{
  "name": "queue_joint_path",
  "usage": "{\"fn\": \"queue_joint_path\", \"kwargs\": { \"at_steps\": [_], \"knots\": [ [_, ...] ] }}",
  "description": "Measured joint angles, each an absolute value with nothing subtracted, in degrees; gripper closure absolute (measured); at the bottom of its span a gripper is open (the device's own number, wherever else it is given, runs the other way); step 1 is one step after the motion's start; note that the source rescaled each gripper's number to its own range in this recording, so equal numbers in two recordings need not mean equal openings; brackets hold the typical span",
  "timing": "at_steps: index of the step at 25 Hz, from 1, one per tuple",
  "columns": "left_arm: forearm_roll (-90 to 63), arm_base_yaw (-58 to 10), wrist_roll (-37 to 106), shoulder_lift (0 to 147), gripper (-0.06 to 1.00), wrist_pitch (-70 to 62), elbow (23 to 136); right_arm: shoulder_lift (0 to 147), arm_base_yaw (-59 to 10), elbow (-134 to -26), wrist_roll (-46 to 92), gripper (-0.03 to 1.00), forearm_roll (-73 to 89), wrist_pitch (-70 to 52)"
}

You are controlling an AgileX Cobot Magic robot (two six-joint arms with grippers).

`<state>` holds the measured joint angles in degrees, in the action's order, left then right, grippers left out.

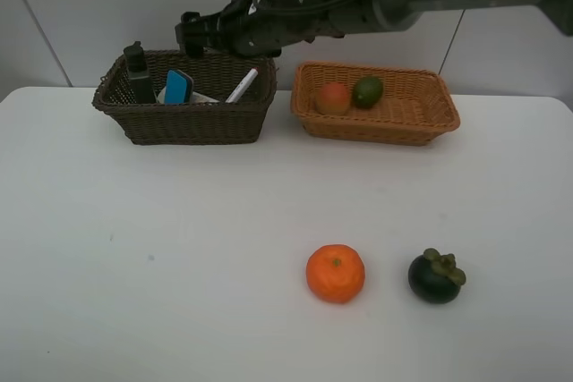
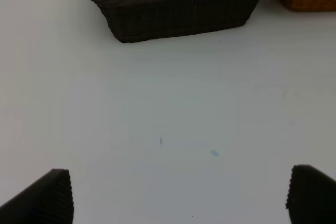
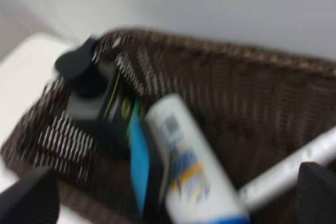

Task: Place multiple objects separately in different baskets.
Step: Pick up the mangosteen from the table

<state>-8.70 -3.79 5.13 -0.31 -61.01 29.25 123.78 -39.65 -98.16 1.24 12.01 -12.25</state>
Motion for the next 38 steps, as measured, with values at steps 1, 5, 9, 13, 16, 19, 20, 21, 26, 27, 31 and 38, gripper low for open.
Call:
{"fn": "queue_joint_path", "kwargs": {
  "at_steps": [1,5,9,13,16,19,20,21,26,27,31,38],
  "knots": [
    [-8.70,-3.79,5.13,-0.31,-0.06,-61.01,29.25,121.93,-39.65,-98.16,1.24,-0.03,10.88,-16.87],
    [-8.70,-3.79,5.13,-0.31,-0.06,-61.01,29.25,115.04,-39.53,-98.16,1.24,-0.03,6.40,-35.93],
    [-8.70,-3.79,5.13,-0.31,-0.06,-61.01,29.25,109.97,-38.54,-98.16,1.24,-0.03,5.00,-54.14],
    [-8.70,-3.79,5.13,-0.31,-0.06,-61.01,29.25,107.86,-37.09,-98.26,1.24,-0.03,2.69,-67.49],
    [-8.70,-3.79,5.13,-0.31,-0.06,-61.01,29.25,107.39,-36.91,-97.28,0.98,-0.03,-0.54,-69.35],
    [-8.70,-3.79,5.13,-0.31,-0.06,-61.01,29.25,105.83,-36.91,-93.49,0.36,-0.03,-1.68,-69.61],
    [-8.70,-3.79,5.13,-0.31,-0.06,-61.01,29.25,105.04,-36.91,-91.83,0.00,-0.03,-1.90,-69.61],
    [-8.70,-3.79,5.13,-0.31,-0.06,-61.01,29.25,103.92,-36.91,-89.50,0.00,-0.03,-2.17,-69.61],
    [-8.70,-3.79,5.13,-0.31,-0.06,-61.01,29.25,96.34,-36.91,-75.94,-1.06,-0.03,-3.19,-69.79],
    [-8.70,-3.79,5.13,-0.31,-0.06,-61.01,29.25,94.88,-36.91,-73.72,-1.74,-0.03,-3.38,-69.84],
    [-8.70,-3.79,5.13,-0.31,-0.06,-61.01,29.25,89.00,-36.91,-64.70,-3.94,-0.03,-3.57,-68.81],
    [-8.70,-3.79,5.13,-0.31,-0.06,-61.01,29.25,86.31,-36.91,-50.40,-7.28,-0.03,-3.86,-56.88]
  ]
}}
